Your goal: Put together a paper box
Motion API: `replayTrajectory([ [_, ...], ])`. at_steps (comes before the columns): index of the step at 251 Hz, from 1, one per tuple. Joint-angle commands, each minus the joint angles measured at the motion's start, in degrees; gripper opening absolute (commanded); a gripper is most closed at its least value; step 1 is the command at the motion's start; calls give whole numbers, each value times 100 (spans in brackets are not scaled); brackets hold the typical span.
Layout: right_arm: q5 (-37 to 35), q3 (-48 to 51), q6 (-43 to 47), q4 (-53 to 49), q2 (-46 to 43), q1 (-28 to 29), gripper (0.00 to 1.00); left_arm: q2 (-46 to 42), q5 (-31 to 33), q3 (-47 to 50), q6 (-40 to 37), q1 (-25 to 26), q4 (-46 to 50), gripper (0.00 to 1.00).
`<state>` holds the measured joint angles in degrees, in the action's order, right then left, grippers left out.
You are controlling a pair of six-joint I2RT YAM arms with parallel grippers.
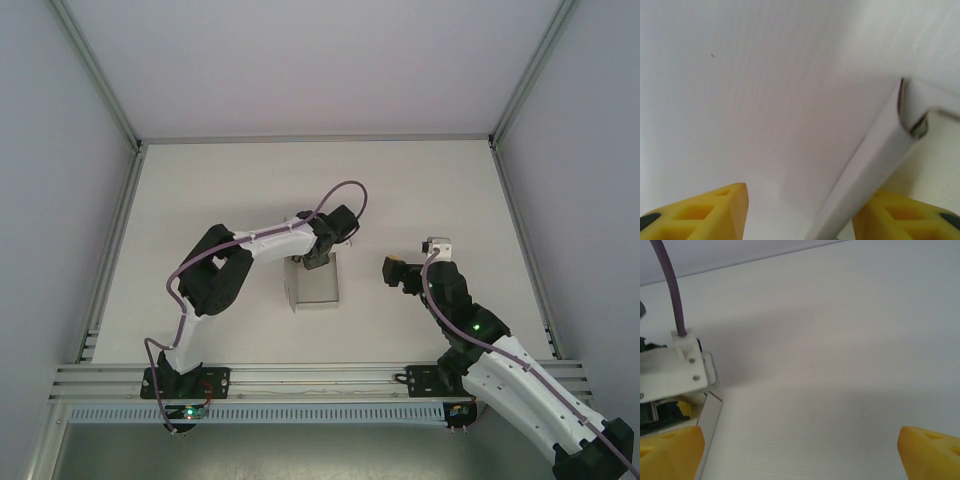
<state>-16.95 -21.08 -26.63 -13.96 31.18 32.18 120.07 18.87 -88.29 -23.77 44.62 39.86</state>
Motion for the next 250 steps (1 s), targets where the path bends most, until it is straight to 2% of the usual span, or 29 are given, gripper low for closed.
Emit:
replayTrajectory([
  [1, 130, -78, 182, -10, 187, -69, 98, -435, -310, -276, -33, 6, 30, 61],
  [22, 283, -169, 331, 41, 337, -71, 98, -824, -655, -223, 41, 11, 3, 68],
  [30, 372, -198, 384, 66, 393, -70, 98, -1022, -776, -139, 80, 16, -72, 77],
  [39, 499, -230, 487, 122, 458, -71, 98, -1245, -878, -33, 170, 20, -177, 98],
  [42, 550, -236, 531, 159, 490, -71, 98, -1329, -923, 8, 211, 19, -218, 100],
  [55, 757, -289, 653, 258, 644, -65, 98, -1726, -970, 238, 391, 16, -471, 100],
  [82, 1310, -542, 1014, 497, 1242, -63, 98, -2582, -638, 749, 1146, 8, -959, 100],
  [107, 1948, -965, 1419, 644, 2029, -29, 98, -3405, -223, 1081, 2156, -2, -1012, 100],
  [120, 2397, -1236, 1773, 730, 2510, 25, 98, -3813, 242, 1196, 2931, -31, -870, 100],
  [131, 2618, -1463, 2029, 812, 2949, 96, 98, -4193, 345, 1357, 3469, -100, -677, 100],
  [148, 2611, -1944, 2397, 785, 3659, 257, 98, -4889, 398, 1892, 4015, -190, -695, 100],
  [168, 2432, -2579, 2752, 580, 4455, 455, 98, -5742, 769, 2600, 4684, -267, -672, 100],
  [215, 2287, -3871, 3707, 107, 5978, 786, 98, -7333, 1355, 3943, 5735, -314, 71, 100],
  [250, 2186, -4754, 3818, -361, 6961, 822, 88, -8124, 1297, 4637, 6217, -307, 416, 100],
])
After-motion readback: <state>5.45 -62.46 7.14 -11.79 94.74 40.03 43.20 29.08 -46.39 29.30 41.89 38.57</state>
